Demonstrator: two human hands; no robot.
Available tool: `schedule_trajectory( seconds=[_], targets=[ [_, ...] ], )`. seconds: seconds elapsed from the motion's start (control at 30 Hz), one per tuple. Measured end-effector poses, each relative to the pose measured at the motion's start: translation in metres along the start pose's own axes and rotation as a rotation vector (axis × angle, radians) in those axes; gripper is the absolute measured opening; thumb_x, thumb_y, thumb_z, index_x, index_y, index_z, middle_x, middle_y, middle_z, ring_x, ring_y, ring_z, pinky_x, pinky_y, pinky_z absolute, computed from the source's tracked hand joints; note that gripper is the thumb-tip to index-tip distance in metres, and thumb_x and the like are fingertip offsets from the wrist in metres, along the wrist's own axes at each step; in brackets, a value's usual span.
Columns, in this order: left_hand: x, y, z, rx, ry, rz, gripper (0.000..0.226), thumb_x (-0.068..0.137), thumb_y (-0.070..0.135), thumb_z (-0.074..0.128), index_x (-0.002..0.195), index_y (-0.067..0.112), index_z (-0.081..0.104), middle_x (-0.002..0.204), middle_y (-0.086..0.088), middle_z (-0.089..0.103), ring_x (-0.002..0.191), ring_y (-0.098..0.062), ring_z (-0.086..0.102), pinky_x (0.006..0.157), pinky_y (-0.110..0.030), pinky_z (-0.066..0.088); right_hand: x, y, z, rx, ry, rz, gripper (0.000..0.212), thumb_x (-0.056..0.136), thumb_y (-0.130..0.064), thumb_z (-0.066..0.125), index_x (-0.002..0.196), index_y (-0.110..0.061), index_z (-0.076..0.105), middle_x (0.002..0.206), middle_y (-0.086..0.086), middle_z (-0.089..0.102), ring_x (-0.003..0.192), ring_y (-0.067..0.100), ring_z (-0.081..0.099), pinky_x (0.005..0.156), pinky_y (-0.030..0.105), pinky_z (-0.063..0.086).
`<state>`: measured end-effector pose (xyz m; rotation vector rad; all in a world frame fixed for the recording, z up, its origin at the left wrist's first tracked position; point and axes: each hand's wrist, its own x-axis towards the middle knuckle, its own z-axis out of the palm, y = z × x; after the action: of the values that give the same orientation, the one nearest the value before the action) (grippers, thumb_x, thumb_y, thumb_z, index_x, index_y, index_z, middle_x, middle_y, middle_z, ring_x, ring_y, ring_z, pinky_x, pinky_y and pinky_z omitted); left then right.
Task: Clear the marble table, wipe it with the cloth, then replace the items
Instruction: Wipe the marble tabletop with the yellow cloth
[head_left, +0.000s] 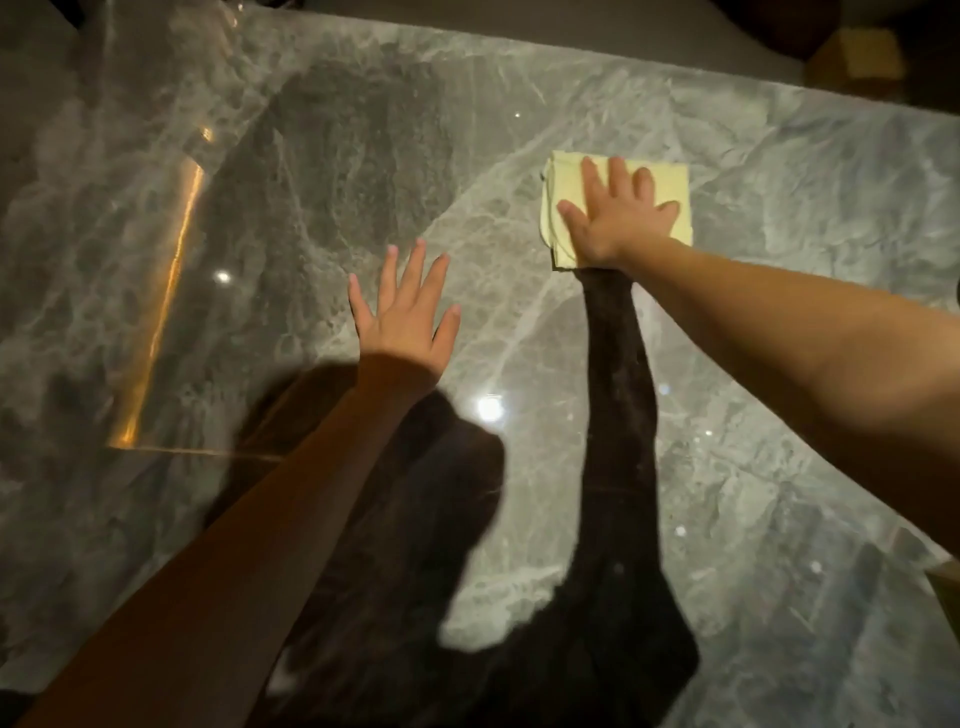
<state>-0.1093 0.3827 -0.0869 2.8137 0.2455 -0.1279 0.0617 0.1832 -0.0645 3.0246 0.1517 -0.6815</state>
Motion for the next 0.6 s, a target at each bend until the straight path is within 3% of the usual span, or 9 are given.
schedule_trajectory(
  seconds=[0.2, 0.3, 0.4, 0.5, 0.6],
  targets=[
    [0.038, 0.025, 0.02, 0.118, -0.126, 0.125, 0.058, 0.097, 0.047, 0.024, 0.15, 0.03, 0.009, 0.161, 0.005, -0.002, 0.147, -0.028, -0.009, 0.112, -0.061, -0.007, 0.0, 0.078, 0.007, 0.0, 0.098, 0.186, 0.069, 0.093, -0.066, 0.011, 0.153, -0.033, 0.003, 0.159, 0.008, 0.01, 0.142, 0.037, 0.013, 0.111, 0.057, 0.014],
    [0.047, 0.032, 0.03, 0.172, -0.076, 0.149, 0.058, 0.096, 0.049, 0.026, 0.15, 0.03, 0.014, 0.161, 0.002, 0.006, 0.147, -0.034, 0.001, 0.11, -0.065, 0.001, 0.0, 0.098, 0.016, 0.0, 0.197, 0.22, 0.068, 0.094, -0.062, 0.013, 0.153, -0.028, 0.011, 0.153, 0.014, 0.021, 0.136, 0.037, 0.022, 0.108, 0.055, 0.017],
    [0.046, 0.031, 0.037, 0.251, 0.015, 0.176, 0.057, 0.095, 0.048, 0.029, 0.147, 0.028, 0.026, 0.157, -0.002, 0.024, 0.143, -0.038, 0.02, 0.107, -0.069, 0.015, -0.001, 0.115, 0.023, -0.003, 0.369, -0.023, 0.061, 0.096, -0.05, 0.022, 0.151, -0.022, 0.019, 0.148, 0.018, 0.029, 0.132, 0.037, 0.029, 0.11, 0.058, 0.016],
    [0.047, 0.029, 0.039, 0.226, 0.013, 0.192, 0.057, 0.094, 0.049, 0.027, 0.148, 0.03, 0.021, 0.159, -0.001, 0.018, 0.145, -0.038, 0.014, 0.108, -0.067, 0.009, 0.004, 0.137, 0.023, -0.025, 0.348, -0.419, 0.058, 0.094, -0.044, 0.027, 0.148, -0.02, 0.03, 0.144, 0.02, 0.038, 0.13, 0.037, 0.036, 0.108, 0.058, 0.024],
    [0.044, 0.03, 0.036, 0.226, 0.032, 0.186, 0.056, 0.096, 0.048, 0.024, 0.149, 0.031, 0.022, 0.159, 0.0, 0.018, 0.145, -0.036, 0.014, 0.11, -0.065, 0.009, 0.008, 0.149, 0.026, 0.005, 0.308, -0.451, 0.055, 0.096, -0.041, 0.03, 0.147, -0.022, 0.035, 0.147, 0.018, 0.039, 0.132, 0.035, 0.038, 0.104, 0.053, 0.03]
  ],
)
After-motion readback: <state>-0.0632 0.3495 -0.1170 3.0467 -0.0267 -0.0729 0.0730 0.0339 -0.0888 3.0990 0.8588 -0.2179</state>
